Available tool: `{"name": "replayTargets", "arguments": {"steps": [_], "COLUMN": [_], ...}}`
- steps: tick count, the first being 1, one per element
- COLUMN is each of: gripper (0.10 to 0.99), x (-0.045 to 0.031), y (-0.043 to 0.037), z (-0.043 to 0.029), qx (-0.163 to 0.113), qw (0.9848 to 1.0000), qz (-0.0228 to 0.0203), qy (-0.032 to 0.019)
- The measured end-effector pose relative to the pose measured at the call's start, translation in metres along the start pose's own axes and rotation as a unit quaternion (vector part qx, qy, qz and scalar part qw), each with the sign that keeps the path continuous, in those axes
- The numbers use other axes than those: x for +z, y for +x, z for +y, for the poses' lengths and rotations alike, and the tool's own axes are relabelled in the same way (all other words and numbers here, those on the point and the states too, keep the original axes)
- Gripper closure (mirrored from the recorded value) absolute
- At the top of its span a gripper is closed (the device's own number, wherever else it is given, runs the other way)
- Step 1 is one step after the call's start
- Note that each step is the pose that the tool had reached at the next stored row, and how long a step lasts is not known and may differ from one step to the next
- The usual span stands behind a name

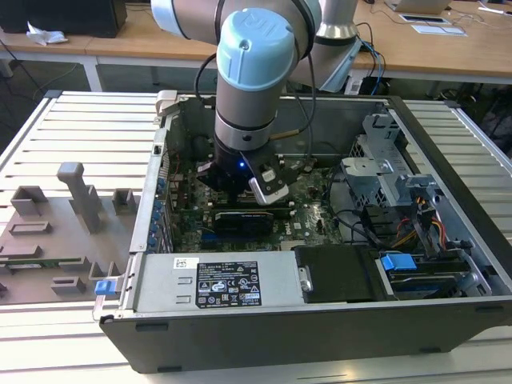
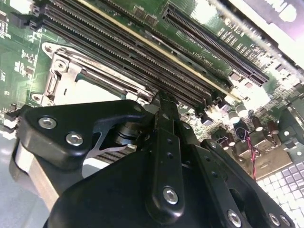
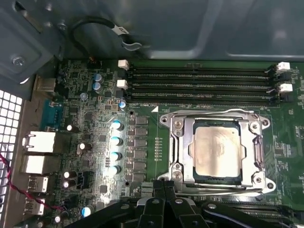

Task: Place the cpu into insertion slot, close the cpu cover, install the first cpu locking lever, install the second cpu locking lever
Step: 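Install the second cpu locking lever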

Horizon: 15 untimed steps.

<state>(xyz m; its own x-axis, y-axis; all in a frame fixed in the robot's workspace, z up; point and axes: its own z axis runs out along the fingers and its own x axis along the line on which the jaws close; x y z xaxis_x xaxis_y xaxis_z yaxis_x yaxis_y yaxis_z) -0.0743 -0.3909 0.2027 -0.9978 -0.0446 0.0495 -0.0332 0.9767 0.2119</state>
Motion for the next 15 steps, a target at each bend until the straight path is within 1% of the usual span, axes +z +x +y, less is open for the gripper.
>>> {"name": "replayTargets", "arguments": {"steps": [3, 5, 8, 10, 11, 14, 15], "gripper": [0.98, 0.98, 0.98, 0.98, 0.98, 0.98, 0.98], "x": [0.0017, 0.0032, 0.0049, 0.0055, 0.0055, 0.0051, 0.0048], "y": [0.0, -0.0002, -0.0001, -0.0003, -0.0003, 0.0001, 0.0003], "z": [0.0022, 0.0028, 0.0025, 0.0024, 0.0023, -0.0005, -0.0014], "qx": [-0.003, -0.005, -0.006, -0.006, -0.007, -0.007, -0.008], "qw": [1.0, 1.0, 0.9999, 0.9999, 0.9999, 0.9998, 0.9998], "qz": [0.0005, 0.0005, 0.0008, 0.0007, 0.0007, 0.0005, 0.0005], "qy": [-0.0046, -0.0067, -0.0098, -0.013, -0.0141, -0.0201, -0.021]}}
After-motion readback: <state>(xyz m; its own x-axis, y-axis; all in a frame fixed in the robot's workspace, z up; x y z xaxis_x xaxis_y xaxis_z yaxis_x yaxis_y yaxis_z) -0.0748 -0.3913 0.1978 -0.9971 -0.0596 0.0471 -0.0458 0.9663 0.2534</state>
